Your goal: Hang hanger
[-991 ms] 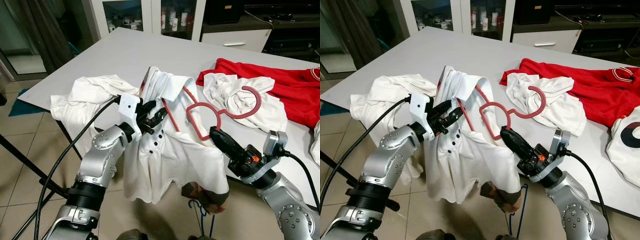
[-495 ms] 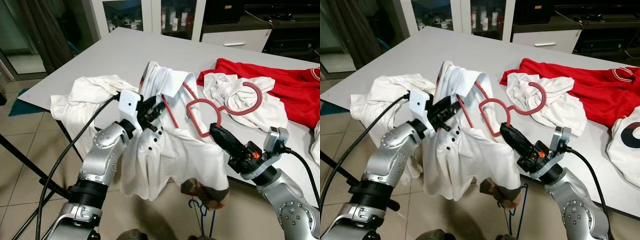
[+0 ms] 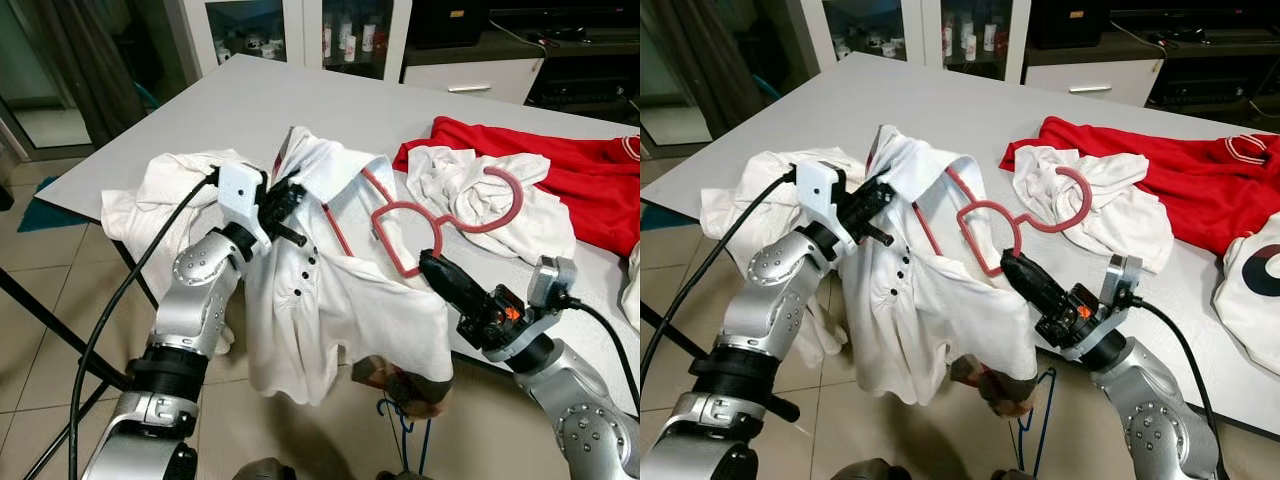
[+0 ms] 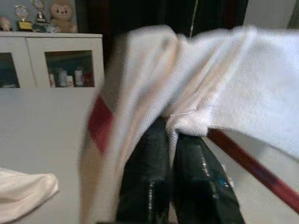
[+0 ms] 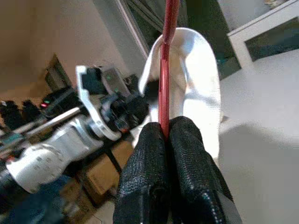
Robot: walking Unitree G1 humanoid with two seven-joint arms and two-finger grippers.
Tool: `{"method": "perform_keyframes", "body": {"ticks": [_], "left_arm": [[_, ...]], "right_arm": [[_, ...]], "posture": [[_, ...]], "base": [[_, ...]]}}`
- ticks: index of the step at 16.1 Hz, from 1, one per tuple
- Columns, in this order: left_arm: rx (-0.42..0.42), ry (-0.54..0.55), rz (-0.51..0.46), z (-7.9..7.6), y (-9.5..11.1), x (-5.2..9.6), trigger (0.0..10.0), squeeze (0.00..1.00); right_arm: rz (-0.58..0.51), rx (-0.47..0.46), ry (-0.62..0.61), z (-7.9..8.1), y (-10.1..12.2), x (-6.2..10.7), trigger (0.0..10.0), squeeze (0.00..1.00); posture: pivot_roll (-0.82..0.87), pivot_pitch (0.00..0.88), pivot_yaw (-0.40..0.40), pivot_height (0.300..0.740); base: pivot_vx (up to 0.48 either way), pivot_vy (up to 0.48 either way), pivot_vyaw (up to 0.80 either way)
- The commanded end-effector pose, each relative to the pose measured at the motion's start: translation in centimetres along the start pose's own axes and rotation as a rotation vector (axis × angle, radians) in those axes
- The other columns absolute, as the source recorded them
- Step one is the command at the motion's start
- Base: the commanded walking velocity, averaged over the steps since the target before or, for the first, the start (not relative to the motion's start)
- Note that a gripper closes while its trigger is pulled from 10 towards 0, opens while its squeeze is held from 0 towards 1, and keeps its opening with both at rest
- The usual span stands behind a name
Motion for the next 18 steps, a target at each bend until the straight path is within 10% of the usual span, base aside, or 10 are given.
{"method": "perform_keyframes", "body": {"ticks": [1, 18], "left_arm": [[-0.030, 0.015, -0.035, 0.7, 1.3, -0.2, 0.0, 0.00], [-0.179, 0.069, 0.053, 4.7, 1.3, 0.8, 0.0, 0.00]], "right_arm": [[0.026, 0.047, -0.037, -0.6, -0.3, 0.4, 10.0, 0.00], [0.404, 0.042, 0.320, 2.5, -0.6, 3.6, 10.0, 0.00]], "posture": [[-0.05, 0.000, 0.049, 0.740], [-0.06, 0.000, 0.061, 0.740]], "base": [[0.000, 0.000, 0.00], [0.000, 0.000, 0.00]]}}
Point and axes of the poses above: a point about 5 cm out from each wrist's last joint towards the gripper, its own x axis pointing back from the gripper into the wrist, its own y axis along the axis of the wrist's last joint, z = x × y, the point moved 2 cm from there along -x, pointing out of the wrist towards the gripper, and after that the axes turned 3 degrees about x, right-handed, at the moved point
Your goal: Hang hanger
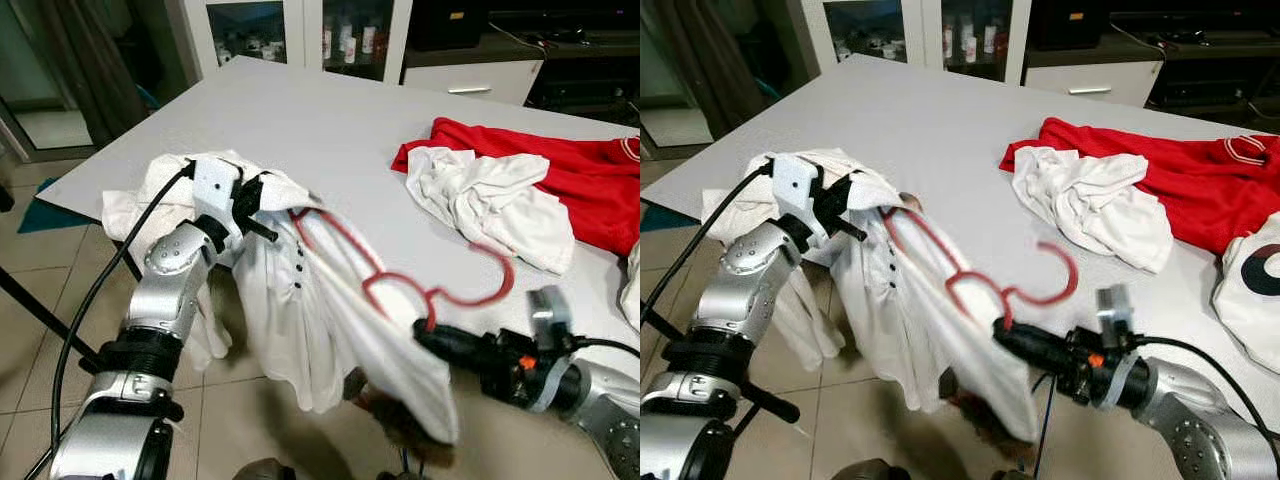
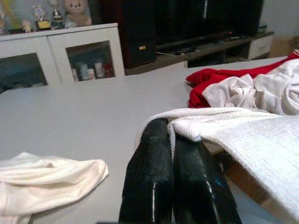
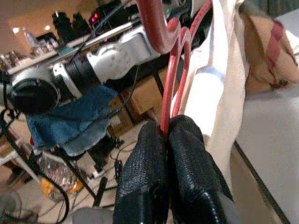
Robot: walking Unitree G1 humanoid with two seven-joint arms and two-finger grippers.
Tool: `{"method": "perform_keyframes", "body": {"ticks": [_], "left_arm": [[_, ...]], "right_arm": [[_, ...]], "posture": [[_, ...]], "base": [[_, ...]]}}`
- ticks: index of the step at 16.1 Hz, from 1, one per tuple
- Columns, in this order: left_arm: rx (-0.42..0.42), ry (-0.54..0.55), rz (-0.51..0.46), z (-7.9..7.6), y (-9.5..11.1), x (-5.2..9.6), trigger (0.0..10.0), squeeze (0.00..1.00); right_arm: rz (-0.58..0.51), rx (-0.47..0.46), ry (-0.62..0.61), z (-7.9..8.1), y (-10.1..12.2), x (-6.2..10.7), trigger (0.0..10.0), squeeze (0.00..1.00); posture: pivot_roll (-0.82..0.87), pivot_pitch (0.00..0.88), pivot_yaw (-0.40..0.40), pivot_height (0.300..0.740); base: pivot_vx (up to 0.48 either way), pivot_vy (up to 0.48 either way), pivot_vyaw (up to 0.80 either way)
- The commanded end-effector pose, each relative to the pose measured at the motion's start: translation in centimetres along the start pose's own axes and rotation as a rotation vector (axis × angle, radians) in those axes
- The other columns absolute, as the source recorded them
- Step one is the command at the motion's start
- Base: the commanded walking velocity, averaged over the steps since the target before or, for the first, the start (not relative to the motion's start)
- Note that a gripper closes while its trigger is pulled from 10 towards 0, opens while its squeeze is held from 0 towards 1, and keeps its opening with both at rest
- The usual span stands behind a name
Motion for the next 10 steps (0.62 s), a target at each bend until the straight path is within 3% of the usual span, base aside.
{"method": "perform_keyframes", "body": {"ticks": [1, 4, 7, 10], "left_arm": [[-0.063, 0.002, -0.027, 0.8, 1.4, -0.3, 0.0, 0.00], [-0.087, -0.124, -0.074, -1.0, 2.6, -0.9, 0.0, 0.00], [-0.101, -0.176, -0.071, -1.6, 2.8, -1.5, 0.0, 0.00], [-0.070, -0.249, -0.040, -2.0, 1.8, -1.4, 0.0, 0.00]], "right_arm": [[0.055, 0.029, 0.044, 0.3, 0.1, 0.0, 10.0, 0.00], [0.126, 0.072, 0.080, 0.4, 0.3, -0.5, 10.0, 0.00], [0.182, 0.089, 0.113, 0.6, -0.2, -0.6, 10.0, 0.00], [0.147, 0.100, 0.103, 0.2, 0.5, -0.8, 10.0, 0.00]], "posture": [[-0.06, 0.000, 0.061, 0.740], [-0.06, 0.000, 0.059, 0.740], [-0.06, 0.000, 0.056, 0.740], [-0.06, 0.000, 0.055, 0.740]], "base": [[0.000, 0.000, 0.00], [0.000, 0.000, 0.00], [0.000, 0.000, 0.00], [0.000, 0.000, 0.00]]}}
Point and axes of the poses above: a point about 5 cm out from each wrist's last joint towards the gripper, its own x axis pointing back from the gripper into the wrist, its own y axis along the axis of the wrist's last joint, z = x × y, the point moved 2 cm from there along -x, pointing out of the wrist towards the gripper, and after that the axes turned 3 degrees about x, right-handed, at the moved point
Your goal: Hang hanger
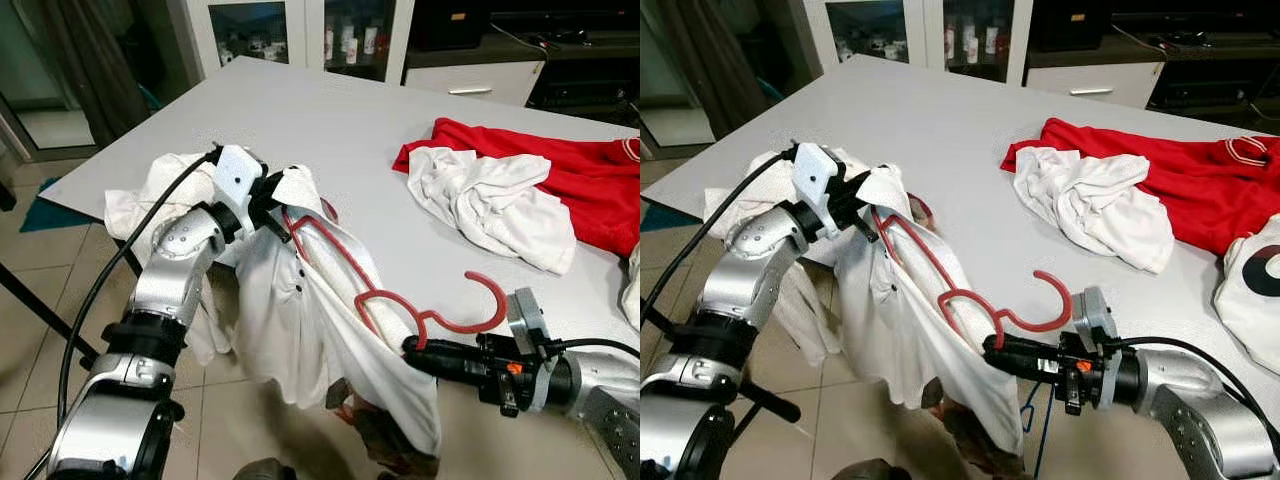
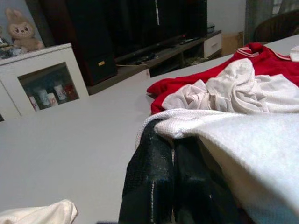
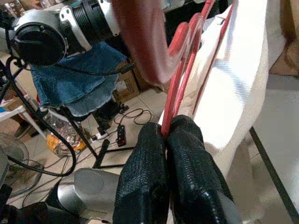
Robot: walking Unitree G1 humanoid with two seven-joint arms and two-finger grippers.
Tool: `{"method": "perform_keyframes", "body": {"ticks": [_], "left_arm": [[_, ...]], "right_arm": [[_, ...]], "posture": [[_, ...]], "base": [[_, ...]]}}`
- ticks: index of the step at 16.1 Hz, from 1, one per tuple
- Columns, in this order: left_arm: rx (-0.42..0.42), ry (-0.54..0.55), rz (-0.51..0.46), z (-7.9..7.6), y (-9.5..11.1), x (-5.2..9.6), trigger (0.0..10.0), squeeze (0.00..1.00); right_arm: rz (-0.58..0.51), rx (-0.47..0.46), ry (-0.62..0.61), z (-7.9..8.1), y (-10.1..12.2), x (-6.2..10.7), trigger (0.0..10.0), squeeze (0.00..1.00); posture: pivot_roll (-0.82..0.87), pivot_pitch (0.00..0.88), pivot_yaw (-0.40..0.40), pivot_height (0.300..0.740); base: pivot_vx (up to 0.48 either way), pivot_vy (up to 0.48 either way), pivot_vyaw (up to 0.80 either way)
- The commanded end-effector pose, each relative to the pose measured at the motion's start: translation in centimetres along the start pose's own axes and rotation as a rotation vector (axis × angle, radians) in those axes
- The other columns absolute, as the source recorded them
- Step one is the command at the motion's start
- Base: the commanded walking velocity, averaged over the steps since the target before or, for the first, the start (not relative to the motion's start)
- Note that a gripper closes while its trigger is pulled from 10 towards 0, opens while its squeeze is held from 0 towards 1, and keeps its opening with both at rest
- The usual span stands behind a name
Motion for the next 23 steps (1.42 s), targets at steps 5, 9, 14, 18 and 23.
{"method": "perform_keyframes", "body": {"ticks": [5, 9, 14, 18, 23], "left_arm": [[-0.040, -0.186, -0.080, -2.1, 0.7, -0.6, 0.0, 0.00], [-0.121, -0.389, -0.089, -3.8, 1.5, -0.7, 0.0, 0.00], [-0.311, -0.604, 0.070, -4.4, 0.0, 0.8, 0.0, 0.00], [-0.180, -0.511, 0.117, -2.7, -1.6, 1.7, 0.0, 0.00], [-0.208, -0.277, 0.013, -0.9, -0.2, 0.8, 8.8, 0.00]], "right_arm": [[0.044, 0.049, 0.093, 0.5, 0.7, -0.7, 10.0, 0.00], [0.063, 0.056, 0.111, 0.3, 0.8, -0.6, 10.0, 0.00], [0.097, 0.071, 0.103, -0.1, 0.7, 0.0, 10.0, 0.00], [0.089, 0.077, 0.090, -0.3, 1.0, 1.0, 10.0, 0.00], [0.067, 0.109, 0.075, -0.8, 1.2, -0.5, 10.0, 0.00]], "posture": [[-0.05, 0.000, 0.051, 0.740], [-0.05, 0.000, 0.038, 0.740], [-0.05, 0.000, 0.036, 0.740], [-0.05, 0.000, 0.041, 0.740], [-0.04, 0.000, 0.029, 0.740]], "base": [[0.000, 0.000, 0.00], [0.000, 0.000, 0.00], [0.000, 0.000, 0.00], [0.000, 0.000, 0.00], [0.000, 0.000, 0.00]]}}
Point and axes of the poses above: a point about 5 cm out from each wrist's last joint towards the gripper, its own x axis pointing back from the gripper into the wrist, its own y axis along the axis of the wrist's last joint, z = x × y, the point moved 2 cm from there along -x, pointing out of the wrist towards the gripper, and after that the axes turned 3 degrees about x, right-handed, at the moved point
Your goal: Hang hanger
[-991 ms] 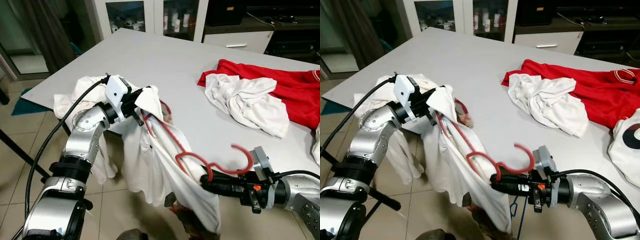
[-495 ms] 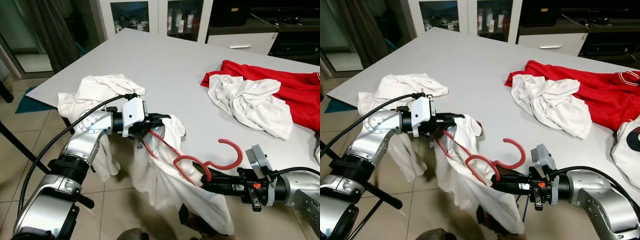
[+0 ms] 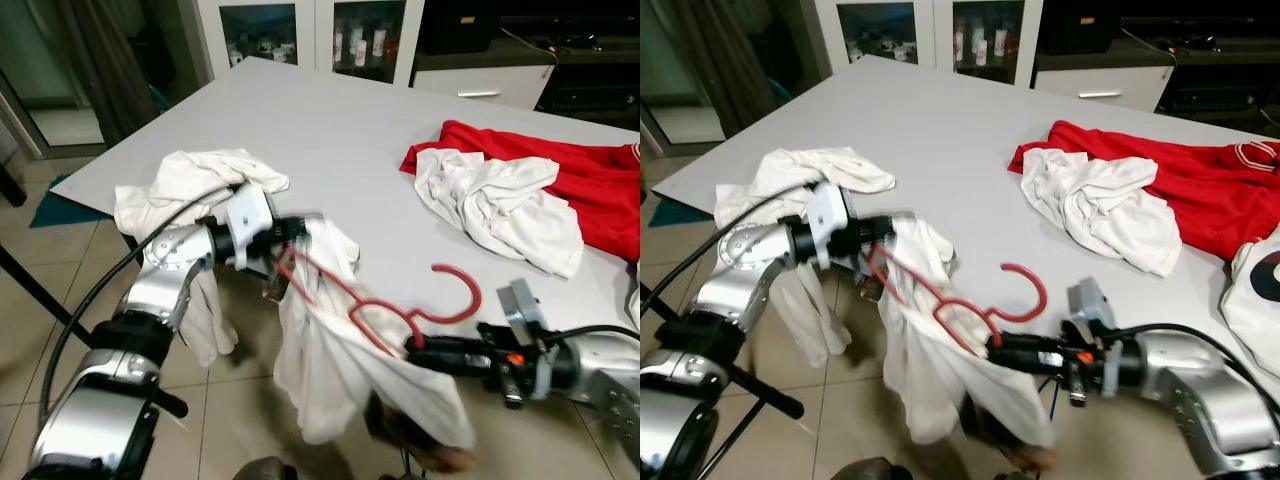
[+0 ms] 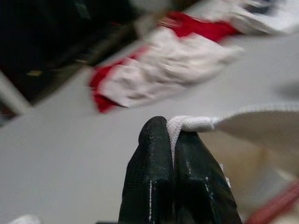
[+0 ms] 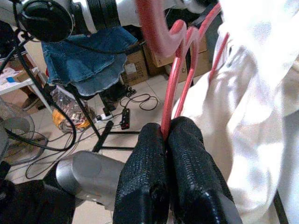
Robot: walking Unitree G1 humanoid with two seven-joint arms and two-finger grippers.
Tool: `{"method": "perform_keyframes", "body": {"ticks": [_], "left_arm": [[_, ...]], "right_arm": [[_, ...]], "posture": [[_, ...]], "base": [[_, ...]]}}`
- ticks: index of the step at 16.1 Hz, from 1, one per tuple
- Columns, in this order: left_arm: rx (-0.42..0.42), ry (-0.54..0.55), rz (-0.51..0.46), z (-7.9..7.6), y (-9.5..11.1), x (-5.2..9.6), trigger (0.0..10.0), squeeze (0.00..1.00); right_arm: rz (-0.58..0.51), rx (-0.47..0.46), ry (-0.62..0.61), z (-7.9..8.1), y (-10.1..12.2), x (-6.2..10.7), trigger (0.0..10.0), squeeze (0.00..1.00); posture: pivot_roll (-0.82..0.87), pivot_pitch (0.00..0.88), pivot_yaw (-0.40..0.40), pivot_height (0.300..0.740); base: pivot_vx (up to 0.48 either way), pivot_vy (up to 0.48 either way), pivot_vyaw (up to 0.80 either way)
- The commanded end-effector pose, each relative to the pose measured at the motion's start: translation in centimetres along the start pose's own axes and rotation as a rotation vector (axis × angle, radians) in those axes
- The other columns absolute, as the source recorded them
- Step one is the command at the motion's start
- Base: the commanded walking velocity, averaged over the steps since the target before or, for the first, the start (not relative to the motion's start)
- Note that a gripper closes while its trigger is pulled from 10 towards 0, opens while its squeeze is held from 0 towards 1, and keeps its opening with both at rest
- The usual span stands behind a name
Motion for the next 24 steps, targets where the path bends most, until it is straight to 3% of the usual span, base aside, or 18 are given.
{"method": "perform_keyframes", "body": {"ticks": [1, 4, 7, 8, 10, 13, 17, 24], "left_arm": [[-0.012, 0.138, -0.065, 2.2, 1.7, 0.0, 10.0, 0.00], [0.083, 0.365, -0.161, 5.5, 3.5, 1.0, 10.0, 0.00], [-0.019, 0.394, -0.112, 5.7, 3.1, 1.4, 10.0, 0.00], [-0.014, 0.417, -0.114, 5.9, 3.2, 1.4, 10.0, 0.00], [0.000, 0.401, -0.096, 5.8, 2.9, 1.1, 10.0, 0.00], [0.147, 0.259, -0.052, 4.4, 1.5, 0.1, 10.0, 0.00], [0.308, 0.252, -0.092, 4.5, 0.9, 0.5, 10.0, 0.00], [0.416, 0.231, -0.109, 4.1, 0.2, 1.1, 10.0, 0.00]], "right_arm": [[-0.008, 0.028, 0.028, 0.1, 0.3, -0.6, 10.0, 0.00], [-0.014, 0.028, 0.037, 0.0, 0.3, -0.7, 10.0, 0.00], [-0.019, 0.040, 0.036, -0.4, 0.3, -1.3, 10.0, 0.00], [-0.031, 0.049, 0.026, -0.6, 0.4, -1.7, 10.0, 0.00], [-0.050, 0.051, 0.030, -0.6, 0.6, -2.1, 10.0, 0.00], [-0.054, 0.044, 0.070, -0.2, 0.7, -1.8, 10.0, 0.00], [-0.133, 0.024, 0.088, 0.1, 1.9, -1.2, 10.0, 0.00], [-0.351, -0.003, -0.013, -1.8, 4.6, 0.7, 10.0, 0.00]], "posture": [[-0.03, 0.000, 0.027, 0.740], [-0.02, 0.000, 0.023, 0.740], [-0.02, 0.000, 0.024, 0.740], [-0.02, 0.000, 0.026, 0.740], [-0.02, 0.000, 0.027, 0.740], [-0.02, 0.000, 0.031, 0.740], [-0.03, 0.000, 0.035, 0.740], [-0.02, 0.000, 0.038, 0.740]], "base": [[0.000, 0.000, 0.00], [0.000, 0.000, 0.00], [0.000, 0.000, 0.00], [0.000, 0.000, 0.00], [0.000, 0.000, 0.00], [0.000, 0.000, 0.00], [0.000, 0.000, 0.00], [0.000, 0.000, 0.00]]}}
Point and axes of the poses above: a point about 5 cm out from each wrist's last joint towards the gripper, its own x axis pointing back from the gripper into the wrist, its own y axis along the axis of the wrist's last joint, z = x × y, the point moved 2 cm from there along -x, pointing out of the wrist towards the gripper, and after that the axes turned 3 degrees about x, right-handed, at the moved point
